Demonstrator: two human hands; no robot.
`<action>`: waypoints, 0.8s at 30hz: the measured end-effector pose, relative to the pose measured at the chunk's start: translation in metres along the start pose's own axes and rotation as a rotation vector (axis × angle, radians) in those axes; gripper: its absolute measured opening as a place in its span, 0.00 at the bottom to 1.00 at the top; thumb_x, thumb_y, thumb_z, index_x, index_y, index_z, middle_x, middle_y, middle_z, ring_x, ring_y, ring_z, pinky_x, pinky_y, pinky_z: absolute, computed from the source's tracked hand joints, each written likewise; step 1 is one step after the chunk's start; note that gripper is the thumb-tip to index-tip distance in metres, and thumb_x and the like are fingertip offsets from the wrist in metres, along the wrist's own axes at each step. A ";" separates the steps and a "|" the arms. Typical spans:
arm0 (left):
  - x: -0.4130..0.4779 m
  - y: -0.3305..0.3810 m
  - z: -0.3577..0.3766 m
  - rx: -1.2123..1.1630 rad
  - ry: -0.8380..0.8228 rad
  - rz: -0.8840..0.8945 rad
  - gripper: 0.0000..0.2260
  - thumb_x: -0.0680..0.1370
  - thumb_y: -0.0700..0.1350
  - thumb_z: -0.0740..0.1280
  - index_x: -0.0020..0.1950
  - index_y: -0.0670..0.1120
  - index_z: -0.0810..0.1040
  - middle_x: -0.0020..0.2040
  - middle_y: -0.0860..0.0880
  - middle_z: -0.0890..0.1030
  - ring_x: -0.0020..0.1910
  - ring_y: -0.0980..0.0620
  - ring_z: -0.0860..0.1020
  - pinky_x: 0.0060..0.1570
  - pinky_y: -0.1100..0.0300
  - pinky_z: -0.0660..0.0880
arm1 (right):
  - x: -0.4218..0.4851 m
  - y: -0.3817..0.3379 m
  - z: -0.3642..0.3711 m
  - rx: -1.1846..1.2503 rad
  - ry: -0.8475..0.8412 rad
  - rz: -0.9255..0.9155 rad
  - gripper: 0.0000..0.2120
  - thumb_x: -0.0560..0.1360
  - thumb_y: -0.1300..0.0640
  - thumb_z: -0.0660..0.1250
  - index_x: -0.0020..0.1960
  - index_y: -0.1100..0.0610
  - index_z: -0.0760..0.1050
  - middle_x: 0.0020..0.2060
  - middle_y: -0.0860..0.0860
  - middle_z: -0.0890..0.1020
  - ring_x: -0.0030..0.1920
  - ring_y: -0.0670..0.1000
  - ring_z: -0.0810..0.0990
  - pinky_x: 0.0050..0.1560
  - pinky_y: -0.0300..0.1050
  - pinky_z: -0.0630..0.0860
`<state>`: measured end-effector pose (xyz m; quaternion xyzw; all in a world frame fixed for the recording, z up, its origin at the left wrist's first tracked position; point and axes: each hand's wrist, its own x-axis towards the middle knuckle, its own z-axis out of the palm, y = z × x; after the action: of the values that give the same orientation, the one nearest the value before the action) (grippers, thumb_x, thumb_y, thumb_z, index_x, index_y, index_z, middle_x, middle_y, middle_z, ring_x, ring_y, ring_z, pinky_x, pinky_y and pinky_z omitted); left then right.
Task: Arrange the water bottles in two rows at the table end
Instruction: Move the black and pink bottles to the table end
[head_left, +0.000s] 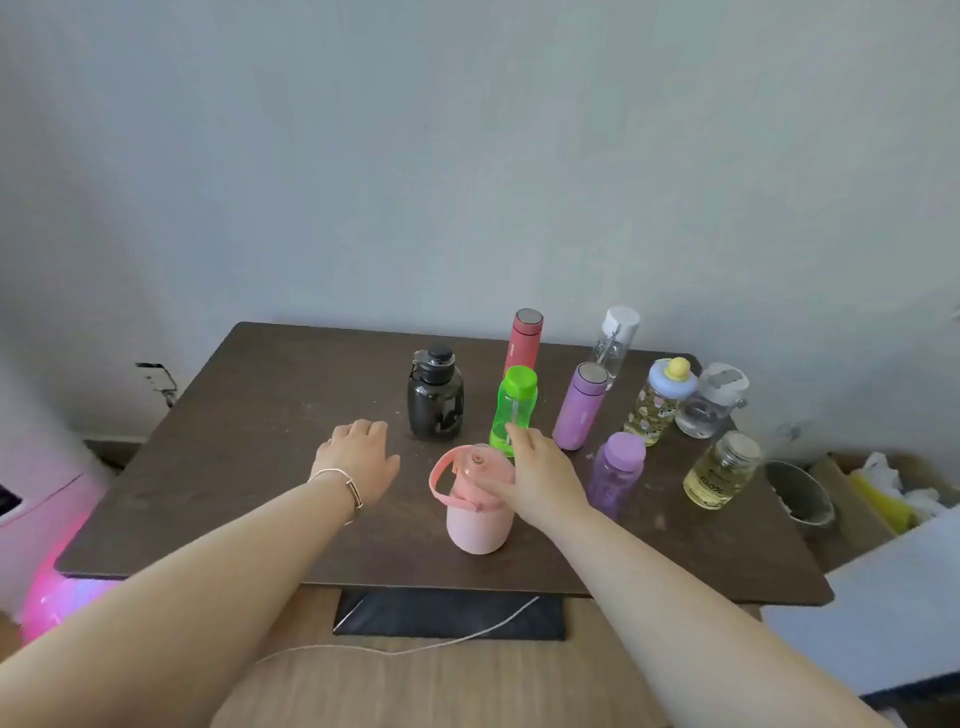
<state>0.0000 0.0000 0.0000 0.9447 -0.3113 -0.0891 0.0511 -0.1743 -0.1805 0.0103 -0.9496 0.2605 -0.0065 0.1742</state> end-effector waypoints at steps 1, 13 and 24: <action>0.008 -0.006 -0.001 0.004 -0.018 0.014 0.23 0.80 0.55 0.57 0.73 0.48 0.64 0.71 0.48 0.68 0.68 0.43 0.65 0.61 0.51 0.68 | 0.007 -0.005 0.007 0.028 -0.028 0.025 0.42 0.77 0.34 0.70 0.82 0.55 0.62 0.76 0.56 0.72 0.73 0.60 0.73 0.72 0.56 0.73; 0.110 -0.026 0.010 -0.202 -0.056 0.200 0.28 0.79 0.57 0.62 0.74 0.44 0.61 0.74 0.44 0.62 0.69 0.39 0.64 0.63 0.45 0.69 | 0.020 -0.032 0.038 0.229 -0.102 0.336 0.43 0.75 0.44 0.78 0.82 0.54 0.61 0.76 0.53 0.69 0.75 0.57 0.71 0.72 0.55 0.73; 0.169 0.004 0.021 -0.594 -0.057 0.042 0.37 0.73 0.55 0.72 0.76 0.48 0.58 0.73 0.43 0.64 0.68 0.39 0.68 0.65 0.41 0.69 | 0.022 -0.018 0.043 0.437 -0.054 0.406 0.35 0.70 0.48 0.82 0.73 0.53 0.72 0.66 0.51 0.77 0.65 0.53 0.78 0.62 0.47 0.75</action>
<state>0.1268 -0.1054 -0.0434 0.8789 -0.2927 -0.2014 0.3183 -0.1415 -0.1626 -0.0259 -0.8180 0.4327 -0.0023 0.3791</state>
